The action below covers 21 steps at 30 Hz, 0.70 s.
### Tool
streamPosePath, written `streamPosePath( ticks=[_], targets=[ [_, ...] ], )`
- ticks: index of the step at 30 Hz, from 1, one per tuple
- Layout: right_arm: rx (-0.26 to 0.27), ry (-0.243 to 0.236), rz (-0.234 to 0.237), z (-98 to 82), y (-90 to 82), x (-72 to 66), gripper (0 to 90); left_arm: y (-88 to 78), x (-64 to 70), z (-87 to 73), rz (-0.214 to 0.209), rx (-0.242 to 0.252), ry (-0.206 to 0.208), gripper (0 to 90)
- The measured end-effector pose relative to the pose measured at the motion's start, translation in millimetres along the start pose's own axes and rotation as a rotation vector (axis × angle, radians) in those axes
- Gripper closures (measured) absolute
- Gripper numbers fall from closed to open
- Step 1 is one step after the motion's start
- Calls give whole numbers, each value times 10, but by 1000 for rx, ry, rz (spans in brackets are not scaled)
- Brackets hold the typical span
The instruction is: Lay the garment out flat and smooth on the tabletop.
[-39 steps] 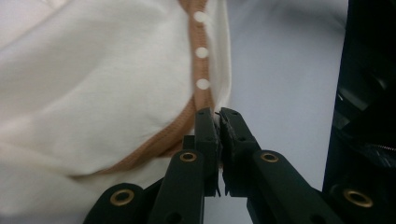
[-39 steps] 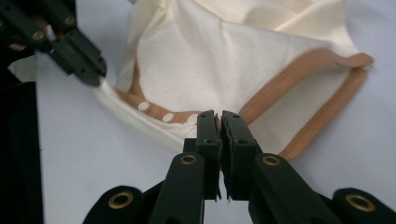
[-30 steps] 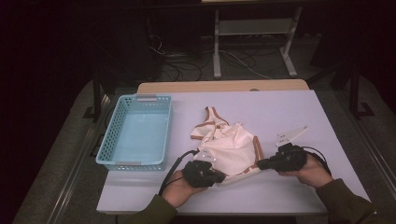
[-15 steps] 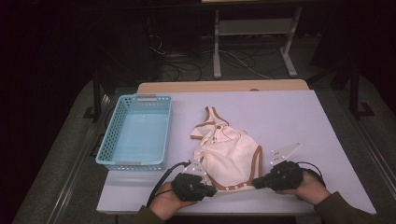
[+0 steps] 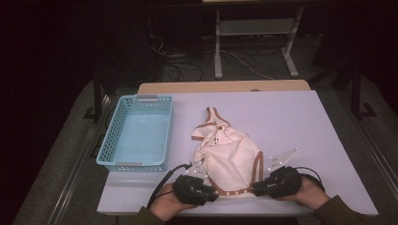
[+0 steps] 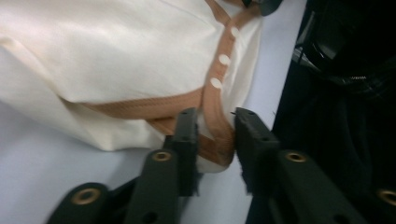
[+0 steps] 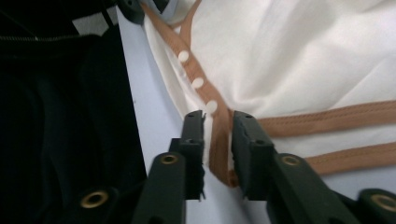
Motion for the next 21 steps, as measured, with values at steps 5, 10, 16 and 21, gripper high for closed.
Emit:
streamPosePath(
  ticks=[5, 10, 16, 21],
  targets=[
    [47, 32, -53, 65, -45, 82, 568, -35, -48, 56, 7, 38, -5, 555],
    [61, 32, -99, 105, -56, 185, 520, -81, -120, 76, 39, 66, -6, 475],
    [91, 38, -163, 214, -93, 352, 535, -165, -223, 92, 85, 94, -18, 392],
    [107, 44, -229, 316, -136, 564, 579, -192, -297, 90, 124, 118, -29, 321]
  ],
)
Point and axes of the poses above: each handheld gripper's, and its own axes: y roughly forward along the jaws, z roughly out of its top, x roughly to its right, the point moved 6 cm from there along y, roughly forward along the jaws, and after that the axes turned 7 degrees about x, right-handed, at the moved point
